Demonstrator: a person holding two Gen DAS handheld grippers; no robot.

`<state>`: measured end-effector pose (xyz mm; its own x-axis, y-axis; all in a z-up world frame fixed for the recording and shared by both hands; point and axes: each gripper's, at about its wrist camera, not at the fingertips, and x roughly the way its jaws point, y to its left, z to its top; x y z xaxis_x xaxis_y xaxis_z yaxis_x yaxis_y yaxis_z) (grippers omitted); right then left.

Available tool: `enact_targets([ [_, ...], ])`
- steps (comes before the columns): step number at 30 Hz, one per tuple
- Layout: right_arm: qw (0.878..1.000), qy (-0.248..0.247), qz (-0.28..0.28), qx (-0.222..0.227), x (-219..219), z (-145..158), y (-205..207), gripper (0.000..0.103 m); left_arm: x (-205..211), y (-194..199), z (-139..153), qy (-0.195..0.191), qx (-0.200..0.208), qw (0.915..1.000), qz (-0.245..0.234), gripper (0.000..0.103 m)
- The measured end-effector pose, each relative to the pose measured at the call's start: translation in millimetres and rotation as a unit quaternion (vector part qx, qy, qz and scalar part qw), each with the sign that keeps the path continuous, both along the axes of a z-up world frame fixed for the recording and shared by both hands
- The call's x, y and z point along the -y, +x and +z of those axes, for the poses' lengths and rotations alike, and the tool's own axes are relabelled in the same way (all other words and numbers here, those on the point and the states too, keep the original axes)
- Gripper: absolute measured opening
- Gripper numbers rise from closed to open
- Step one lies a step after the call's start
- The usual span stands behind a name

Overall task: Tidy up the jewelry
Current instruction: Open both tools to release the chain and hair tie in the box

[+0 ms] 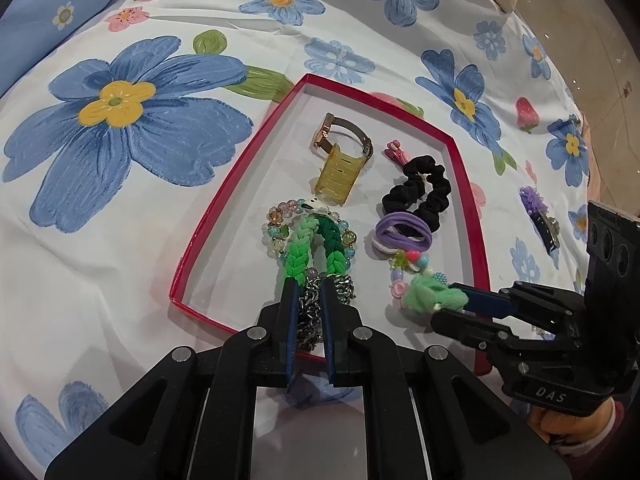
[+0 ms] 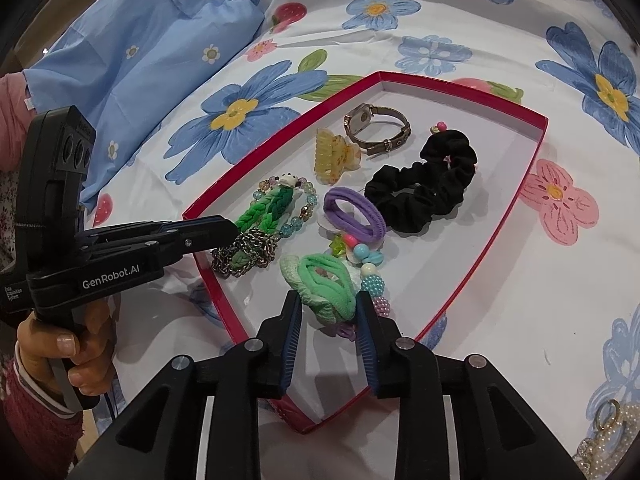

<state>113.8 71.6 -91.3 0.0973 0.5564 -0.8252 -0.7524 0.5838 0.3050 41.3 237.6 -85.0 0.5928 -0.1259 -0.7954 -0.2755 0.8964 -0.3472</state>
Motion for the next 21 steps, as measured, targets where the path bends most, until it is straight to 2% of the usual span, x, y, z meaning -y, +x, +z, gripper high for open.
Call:
enact_targets([
  [4,1.0,-0.005,0.009,0.008,-3,1,-4,0.039,0,0,0,0.0,0.0,1.0,0.001,0.009],
  [8,1.0,-0.003,0.008,0.007,-2,2,-4,0.039,-1,0,0,0.0,0.0,1.0,0.001,0.01],
  [13,1.0,0.003,0.009,0.004,1,4,-6,0.042,-1,-1,1,0.0,0.001,1.0,0.003,0.019],
  [18,1.0,0.006,0.013,0.007,3,6,-9,0.045,-1,-4,3,-0.003,0.002,1.0,0.005,0.021],
  [21,1.0,0.014,0.009,0.006,7,9,-10,0.045,-1,-5,6,-0.001,0.003,0.9999,0.01,0.028],
])
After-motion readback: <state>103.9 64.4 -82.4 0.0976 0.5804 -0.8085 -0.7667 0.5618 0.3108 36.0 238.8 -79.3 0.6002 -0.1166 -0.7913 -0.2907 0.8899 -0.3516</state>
